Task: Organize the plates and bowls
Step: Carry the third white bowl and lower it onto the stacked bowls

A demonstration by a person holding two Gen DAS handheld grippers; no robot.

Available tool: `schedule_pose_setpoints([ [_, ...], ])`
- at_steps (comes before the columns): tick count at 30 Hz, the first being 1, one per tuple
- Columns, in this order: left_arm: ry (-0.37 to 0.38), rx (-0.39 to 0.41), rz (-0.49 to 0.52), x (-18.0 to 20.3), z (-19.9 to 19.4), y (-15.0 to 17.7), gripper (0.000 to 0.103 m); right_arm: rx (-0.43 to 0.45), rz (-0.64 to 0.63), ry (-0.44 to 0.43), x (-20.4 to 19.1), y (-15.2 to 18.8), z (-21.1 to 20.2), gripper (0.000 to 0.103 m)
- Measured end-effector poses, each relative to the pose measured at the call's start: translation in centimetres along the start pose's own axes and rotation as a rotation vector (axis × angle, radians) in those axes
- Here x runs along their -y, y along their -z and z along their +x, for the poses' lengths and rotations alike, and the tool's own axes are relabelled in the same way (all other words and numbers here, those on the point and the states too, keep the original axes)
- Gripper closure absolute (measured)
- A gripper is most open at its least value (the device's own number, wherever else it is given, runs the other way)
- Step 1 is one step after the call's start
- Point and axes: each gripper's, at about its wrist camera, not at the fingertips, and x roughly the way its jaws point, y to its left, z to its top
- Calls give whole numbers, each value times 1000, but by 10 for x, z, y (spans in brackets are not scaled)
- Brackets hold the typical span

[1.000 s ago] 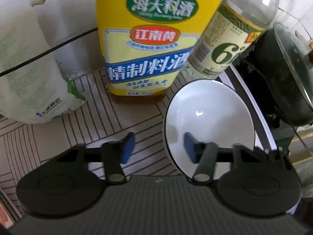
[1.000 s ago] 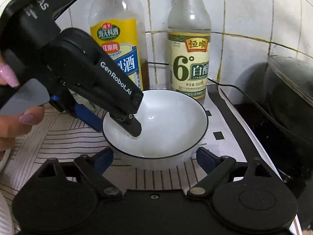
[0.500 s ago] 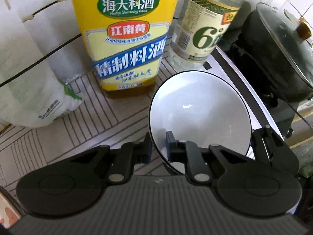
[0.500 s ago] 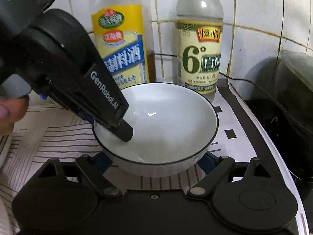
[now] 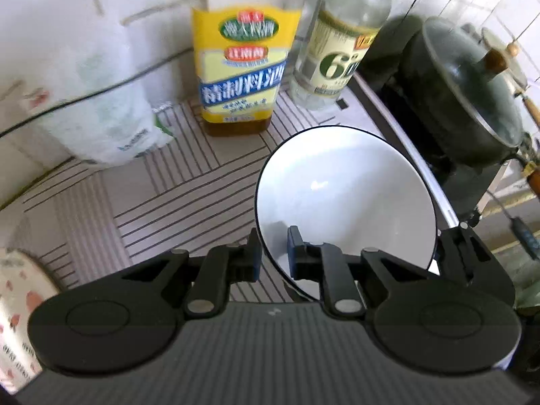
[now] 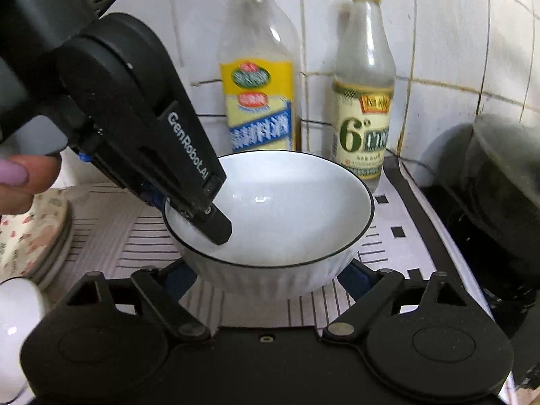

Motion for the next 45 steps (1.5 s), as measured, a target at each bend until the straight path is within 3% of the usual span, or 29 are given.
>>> schedule_pose_setpoints([
  [10, -8, 122, -102, -21, -97, 41, 88, 98, -134, -80, -43, -26, -78, 14],
  [18, -51, 175, -124, -33, -130, 74, 88, 151, -216, -154, -71, -27, -107, 14],
  [24, -76, 144, -160, -46, -134, 106, 88, 136, -255, -220, -90, -15, -118, 14],
  [34, -125, 40, -255, -71, -116, 159, 87, 37, -269, -338, -119, 17, -110, 14],
  [42, -150, -30, -304, -80, -103, 173, 86, -68, -275, -382, -131, 33, -99, 14],
  [45, -157, -47, -320, -83, -100, 175, 86, -71, -272, -384, -136, 35, -99, 14],
])
